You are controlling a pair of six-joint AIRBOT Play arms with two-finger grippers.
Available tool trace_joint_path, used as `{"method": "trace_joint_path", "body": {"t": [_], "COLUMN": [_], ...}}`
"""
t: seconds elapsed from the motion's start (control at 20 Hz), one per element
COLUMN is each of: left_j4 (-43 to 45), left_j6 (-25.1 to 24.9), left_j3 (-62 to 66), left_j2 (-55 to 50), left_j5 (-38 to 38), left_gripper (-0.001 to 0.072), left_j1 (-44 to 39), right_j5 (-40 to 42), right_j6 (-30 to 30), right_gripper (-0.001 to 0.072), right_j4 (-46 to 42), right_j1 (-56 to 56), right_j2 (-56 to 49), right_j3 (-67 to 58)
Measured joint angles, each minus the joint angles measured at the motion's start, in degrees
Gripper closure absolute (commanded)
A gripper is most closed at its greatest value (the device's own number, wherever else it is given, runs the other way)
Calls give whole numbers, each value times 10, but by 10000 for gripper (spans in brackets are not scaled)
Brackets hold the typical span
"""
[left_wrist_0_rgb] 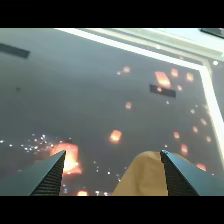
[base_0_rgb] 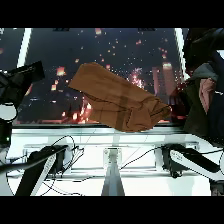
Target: Fold the clothes and pants, and hang the long-sleeved shirts on hangers.
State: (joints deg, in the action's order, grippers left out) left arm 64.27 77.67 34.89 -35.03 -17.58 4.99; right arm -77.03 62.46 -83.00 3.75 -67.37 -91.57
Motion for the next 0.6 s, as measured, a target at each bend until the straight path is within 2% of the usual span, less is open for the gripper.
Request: {"method": "trace_joint_path", "body": {"t": [0.15,0.25,0.3,0.35,0.4,0.55,0.6], "left_j4": [7,33,50,68,80,70,46], "left_j6": [5,8,8,9,12,27,30], "left_j3": [0,0,0,0,0,0,0], "left_j2": [0,-1,-3,-8,-16,-69,-98], "left_j5": [-9,-50,-79,-112,-138,-195,-207], "left_gripper": [11,20,143,330,366,355,264], "left_j1": [0,0,0,0,3,9,10], "right_j5": [-14,-21,-23,-24,-26,-27,-28], "right_j6": [6,12,14,16,17,19,20], "right_gripper": [701,701,701,700,700,700,700], "right_j4": [-11,-6,2,6,10,24,30], "right_j1": [19,35,42,47,50,56,57], "right_j2": [-21,-27,-30,-31,-32,-34,-34], "right_j3": [96,159,186,210,226,255,259]}}
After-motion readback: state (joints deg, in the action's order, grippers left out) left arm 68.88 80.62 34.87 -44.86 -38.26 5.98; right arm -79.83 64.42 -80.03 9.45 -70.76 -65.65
